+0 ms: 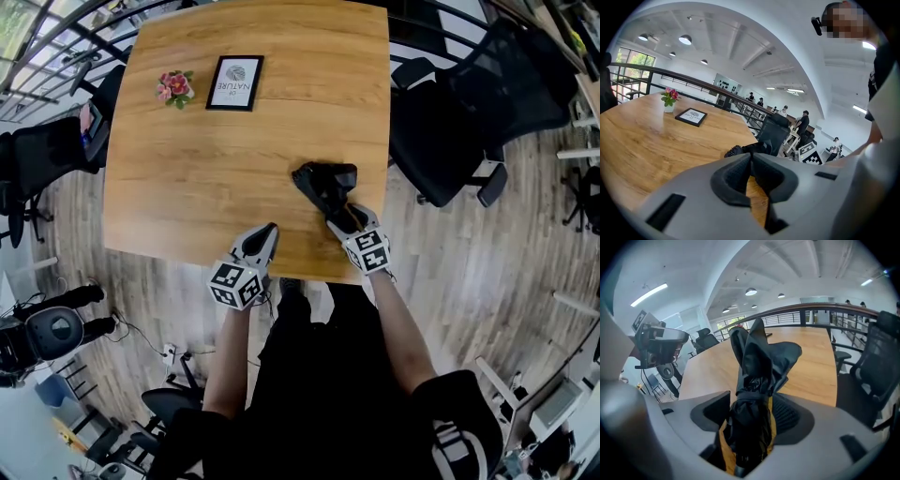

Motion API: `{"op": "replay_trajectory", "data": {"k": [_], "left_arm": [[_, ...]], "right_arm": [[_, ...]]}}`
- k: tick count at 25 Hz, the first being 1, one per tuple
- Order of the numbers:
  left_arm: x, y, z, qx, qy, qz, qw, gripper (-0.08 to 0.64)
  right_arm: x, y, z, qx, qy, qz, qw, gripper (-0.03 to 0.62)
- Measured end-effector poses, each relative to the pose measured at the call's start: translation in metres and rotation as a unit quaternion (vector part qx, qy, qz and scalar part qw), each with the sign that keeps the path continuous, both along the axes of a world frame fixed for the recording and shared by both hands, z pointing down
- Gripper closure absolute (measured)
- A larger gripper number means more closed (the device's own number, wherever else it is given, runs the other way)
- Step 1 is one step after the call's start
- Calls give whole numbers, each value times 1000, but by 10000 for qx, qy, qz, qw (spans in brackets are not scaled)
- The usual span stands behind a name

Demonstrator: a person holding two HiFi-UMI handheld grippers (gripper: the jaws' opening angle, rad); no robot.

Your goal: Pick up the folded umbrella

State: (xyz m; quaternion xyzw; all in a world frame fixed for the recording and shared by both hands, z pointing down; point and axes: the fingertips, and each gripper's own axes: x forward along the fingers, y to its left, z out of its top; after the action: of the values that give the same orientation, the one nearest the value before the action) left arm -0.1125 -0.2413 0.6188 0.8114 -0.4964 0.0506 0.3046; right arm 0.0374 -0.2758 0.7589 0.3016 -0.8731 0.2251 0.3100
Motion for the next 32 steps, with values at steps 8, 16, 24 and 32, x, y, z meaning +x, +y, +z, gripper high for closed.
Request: {"op": "replay_trajectory", "data": {"k": [8, 16, 24, 32], "left_arm": [[2, -6, 5, -48, 33, -25, 10000, 528], [-7, -3, 10, -95, 30, -135, 9999, 526], [-19, -2, 9, -80, 34, -231, 9997, 526], [-21, 1, 4, -13, 51, -251, 9997, 526]], "right_arm": [[-8, -5, 17, -203, 119, -141, 9996, 277], [-15, -7, 35, -280, 523, -240, 9980, 268], [-18, -8, 44, -296, 891, -327, 9950, 272], [-16, -10, 46, -223, 1064, -340, 9935, 288]]}}
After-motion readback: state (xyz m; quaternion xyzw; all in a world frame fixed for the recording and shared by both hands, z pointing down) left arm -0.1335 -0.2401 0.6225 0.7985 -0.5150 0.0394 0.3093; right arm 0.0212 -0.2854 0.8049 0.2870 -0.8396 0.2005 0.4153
